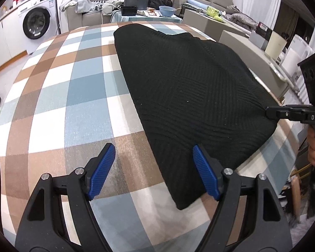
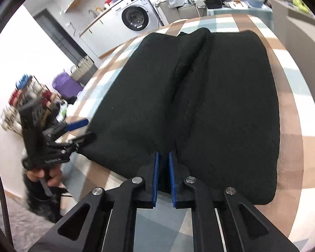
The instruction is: Fold small clothes
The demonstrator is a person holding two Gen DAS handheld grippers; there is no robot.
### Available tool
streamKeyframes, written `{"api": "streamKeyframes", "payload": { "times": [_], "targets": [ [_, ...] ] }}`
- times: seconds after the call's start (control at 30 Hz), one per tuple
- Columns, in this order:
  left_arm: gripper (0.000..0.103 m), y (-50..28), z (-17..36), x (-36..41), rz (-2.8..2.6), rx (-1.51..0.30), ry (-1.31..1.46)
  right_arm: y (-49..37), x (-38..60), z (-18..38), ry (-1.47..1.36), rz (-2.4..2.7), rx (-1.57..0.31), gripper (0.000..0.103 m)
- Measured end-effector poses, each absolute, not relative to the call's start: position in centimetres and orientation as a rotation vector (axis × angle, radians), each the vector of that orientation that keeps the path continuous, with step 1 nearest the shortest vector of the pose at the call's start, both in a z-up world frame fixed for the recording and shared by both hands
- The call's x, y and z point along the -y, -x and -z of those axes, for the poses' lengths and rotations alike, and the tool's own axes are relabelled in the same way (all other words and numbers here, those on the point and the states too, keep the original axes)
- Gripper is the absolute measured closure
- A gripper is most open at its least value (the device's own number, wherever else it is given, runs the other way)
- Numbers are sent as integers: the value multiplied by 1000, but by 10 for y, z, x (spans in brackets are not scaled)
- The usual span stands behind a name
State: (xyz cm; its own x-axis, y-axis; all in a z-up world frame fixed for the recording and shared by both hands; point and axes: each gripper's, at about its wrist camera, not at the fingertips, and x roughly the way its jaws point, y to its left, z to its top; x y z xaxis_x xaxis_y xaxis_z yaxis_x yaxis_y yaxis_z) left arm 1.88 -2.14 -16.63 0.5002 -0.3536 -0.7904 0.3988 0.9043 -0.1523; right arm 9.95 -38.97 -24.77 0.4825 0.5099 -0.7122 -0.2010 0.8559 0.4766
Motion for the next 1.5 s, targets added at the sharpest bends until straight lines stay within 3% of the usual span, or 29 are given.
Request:
{"api": "streamKeyframes", "payload": {
  "times": [0.1,0.3,0.37,0.7,0.77,0.8,0.83,1.03,1.2,1.3,1.37,1.5],
  "targets": [
    [29,-18,160,24,484,-931,-17,-109,392,248,-402,-418,-969,79],
    [29,-16,155,38,520,-909,-41,-118,402,265,-482,-410,-993,75],
    [29,-20,157,38,513,-917,-30,-126,409,268,-555,-418,-981,62],
    [29,-39,158,32,476,-917,8,-221,399,273,-589,-401,-977,60],
    [29,-42,158,31,468,-916,11,-236,390,272,-559,-387,-967,66],
    [29,-44,158,30,460,-918,14,-239,386,271,-540,-379,-964,75],
    [29,-46,158,29,455,-919,19,-241,381,268,-499,-375,-960,91],
    [29,-59,154,21,419,-914,62,-212,395,221,-427,-379,-817,94],
    [29,-74,163,25,381,-946,85,-229,414,266,-435,-221,-1002,87],
    [29,-75,167,32,382,-964,74,-202,423,269,-518,-309,-993,77],
    [29,-71,169,36,396,-966,67,-169,426,273,-582,-366,-1000,64],
    [29,-64,171,39,426,-987,69,-123,421,272,-617,-422,-981,62]
  ]
}}
